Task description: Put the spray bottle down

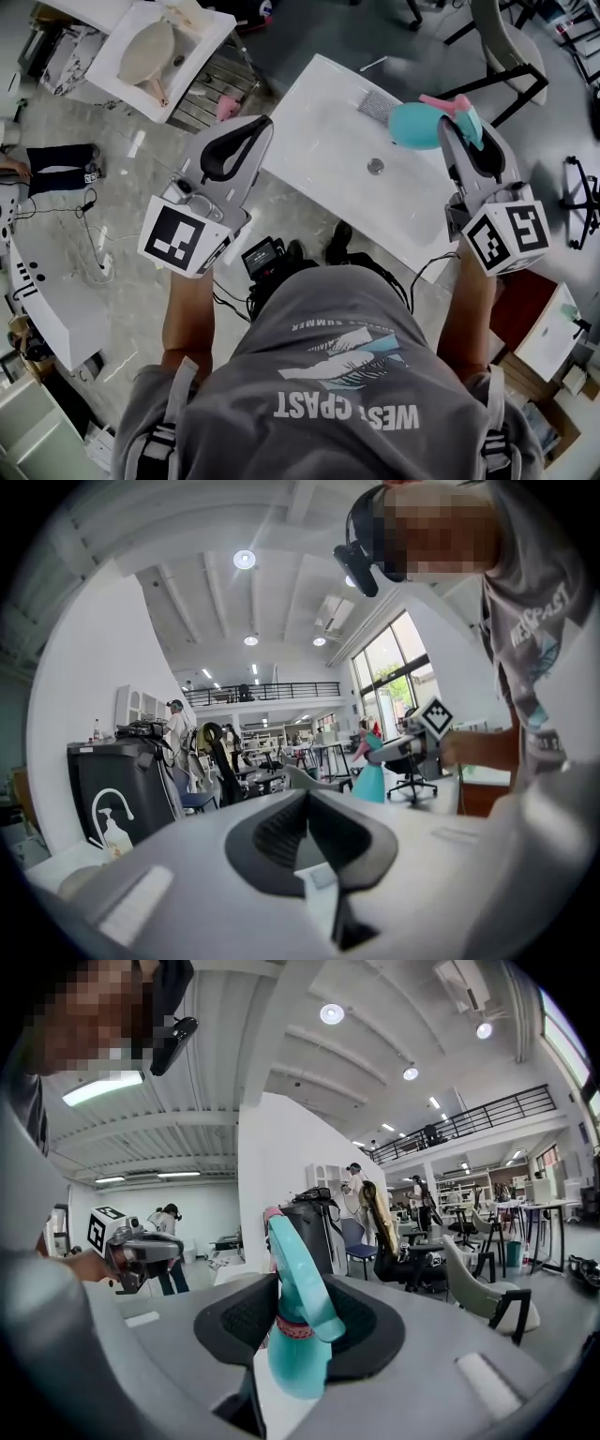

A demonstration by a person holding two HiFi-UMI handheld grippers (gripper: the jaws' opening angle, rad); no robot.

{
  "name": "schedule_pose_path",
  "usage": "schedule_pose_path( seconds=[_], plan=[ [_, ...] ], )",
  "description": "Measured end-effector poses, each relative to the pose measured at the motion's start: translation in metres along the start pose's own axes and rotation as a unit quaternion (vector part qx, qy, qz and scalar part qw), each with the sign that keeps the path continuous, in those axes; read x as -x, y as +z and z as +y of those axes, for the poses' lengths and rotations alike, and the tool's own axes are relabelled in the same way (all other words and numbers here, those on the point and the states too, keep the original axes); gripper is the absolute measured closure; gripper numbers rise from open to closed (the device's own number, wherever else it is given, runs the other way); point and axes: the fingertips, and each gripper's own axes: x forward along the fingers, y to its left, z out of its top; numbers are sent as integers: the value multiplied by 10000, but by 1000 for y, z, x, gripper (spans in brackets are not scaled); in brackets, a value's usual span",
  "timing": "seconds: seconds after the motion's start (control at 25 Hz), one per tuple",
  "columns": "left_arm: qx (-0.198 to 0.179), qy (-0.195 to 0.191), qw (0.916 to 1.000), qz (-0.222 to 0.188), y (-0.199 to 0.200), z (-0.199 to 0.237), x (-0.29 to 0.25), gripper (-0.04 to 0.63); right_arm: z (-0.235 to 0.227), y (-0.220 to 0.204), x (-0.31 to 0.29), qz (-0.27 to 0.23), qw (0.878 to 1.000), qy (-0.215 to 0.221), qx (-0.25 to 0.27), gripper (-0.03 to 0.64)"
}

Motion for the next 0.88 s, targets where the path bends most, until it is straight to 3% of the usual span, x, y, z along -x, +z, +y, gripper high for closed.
schedule_pose_path(
  seconds=[0.4,0.88],
  plan=[
    [-53,139,9998,142,-8,-2,-8,592,-9,-13,-16,-51,9997,227,-87,471],
    [148,-467,9988,-92,-26,38,-48,592,4,-16,-55,259,9996,-119,-70,471]
  ],
)
